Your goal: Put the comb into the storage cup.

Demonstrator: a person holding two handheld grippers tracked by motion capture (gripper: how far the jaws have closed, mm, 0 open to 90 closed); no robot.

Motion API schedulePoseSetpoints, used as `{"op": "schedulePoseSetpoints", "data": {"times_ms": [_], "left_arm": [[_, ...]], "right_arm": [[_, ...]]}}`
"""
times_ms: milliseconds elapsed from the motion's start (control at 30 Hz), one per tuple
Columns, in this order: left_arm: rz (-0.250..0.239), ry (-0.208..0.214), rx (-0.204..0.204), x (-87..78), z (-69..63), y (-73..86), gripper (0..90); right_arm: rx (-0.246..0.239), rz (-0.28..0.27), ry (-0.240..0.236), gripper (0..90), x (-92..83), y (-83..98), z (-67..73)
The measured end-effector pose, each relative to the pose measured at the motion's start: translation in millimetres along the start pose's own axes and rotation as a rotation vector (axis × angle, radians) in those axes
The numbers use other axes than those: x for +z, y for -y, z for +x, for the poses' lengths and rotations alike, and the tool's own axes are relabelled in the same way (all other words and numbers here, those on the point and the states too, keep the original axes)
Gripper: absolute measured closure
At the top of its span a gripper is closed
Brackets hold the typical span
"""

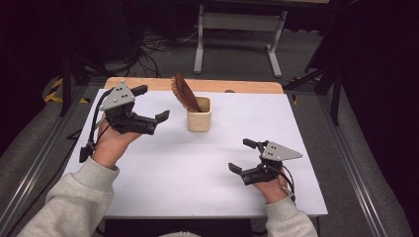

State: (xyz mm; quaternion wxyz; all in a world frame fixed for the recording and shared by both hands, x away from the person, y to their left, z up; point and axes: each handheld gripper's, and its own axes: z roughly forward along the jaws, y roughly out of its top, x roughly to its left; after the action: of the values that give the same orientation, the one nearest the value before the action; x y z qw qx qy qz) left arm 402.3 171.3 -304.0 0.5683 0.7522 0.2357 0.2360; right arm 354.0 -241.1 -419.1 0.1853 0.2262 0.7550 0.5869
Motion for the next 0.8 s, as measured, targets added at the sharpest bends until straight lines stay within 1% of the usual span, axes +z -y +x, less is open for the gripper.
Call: {"op": "schedulePoseSetpoints", "data": {"times_ms": [67,100,133,200,233,267,300,400,467,500,533,600,667,700,733,800], "left_arm": [[0.009,-0.001,-0.003,-5.7,-0.7,7.0,0.3],[0.017,0.002,-0.006,-11.0,-1.3,14.2,0.3],[0.017,0.002,-0.006,-11.0,-1.3,14.2,0.3],[0.022,0.005,-0.016,-15.6,-1.8,22.3,0.3],[0.027,0.005,-0.025,-19.4,-2.0,30.1,0.3],[0.027,0.005,-0.025,-19.4,-2.0,30.1,0.3],[0.027,0.001,-0.028,-21.3,-2.3,33.6,0.3],[0.02,0.002,-0.037,-26.6,-3.5,43.8,0.3],[0.013,0.005,-0.046,-29.8,-4.4,51.2,0.3],[0.015,0.005,-0.051,-32.4,-5.7,59.1,0.3],[0.015,0.005,-0.051,-32.4,-5.7,59.1,0.3],[0.012,0.011,-0.061,-35.0,-7.0,67.5,0.3],[0.007,0.015,-0.071,-36.7,-8.4,76.2,0.3],[0.006,0.017,-0.079,-38.1,-9.7,84.3,0.3],[0.006,0.017,-0.079,-38.1,-9.7,84.3,0.3],[0.004,0.014,-0.082,-39.2,-10.7,90.7,0.3]], "right_arm": [[0.002,0.004,0.004,2.6,-0.4,0.3,-0.5],[0.003,0.004,0.005,2.7,-0.4,0.8,-1.0],[0.004,0.006,0.005,2.6,-0.3,1.0,-1.2],[0.004,0.006,0.004,2.7,-0.1,1.2,-1.3],[-0.003,0.008,0.006,2.7,0.1,1.3,-1.4],[-0.003,0.008,0.006,2.7,0.1,1.3,-1.4],[-0.006,0.008,0.004,2.7,0.2,1.3,-1.4],[-0.018,0.01,-0.001,3.2,0.4,1.3,-1.0],[-0.018,0.01,-0.004,3.2,0.6,1.6,-1.2],[-0.018,0.014,-0.001,3.2,0.6,2.1,-1.5],[-0.018,0.016,-0.002,3.2,0.6,2.4,-1.7],[-0.015,0.016,-0.002,3.2,0.6,2.6,-1.8],[-0.016,0.017,-0.003,3.3,0.9,3.0,-2.0],[-0.016,0.021,-0.008,3.8,1.3,3.3,-1.8],[-0.016,0.021,-0.008,3.8,1.3,3.3,-1.8],[-0.025,0.026,-0.013,3.9,2.2,3.6,-1.6]]}}
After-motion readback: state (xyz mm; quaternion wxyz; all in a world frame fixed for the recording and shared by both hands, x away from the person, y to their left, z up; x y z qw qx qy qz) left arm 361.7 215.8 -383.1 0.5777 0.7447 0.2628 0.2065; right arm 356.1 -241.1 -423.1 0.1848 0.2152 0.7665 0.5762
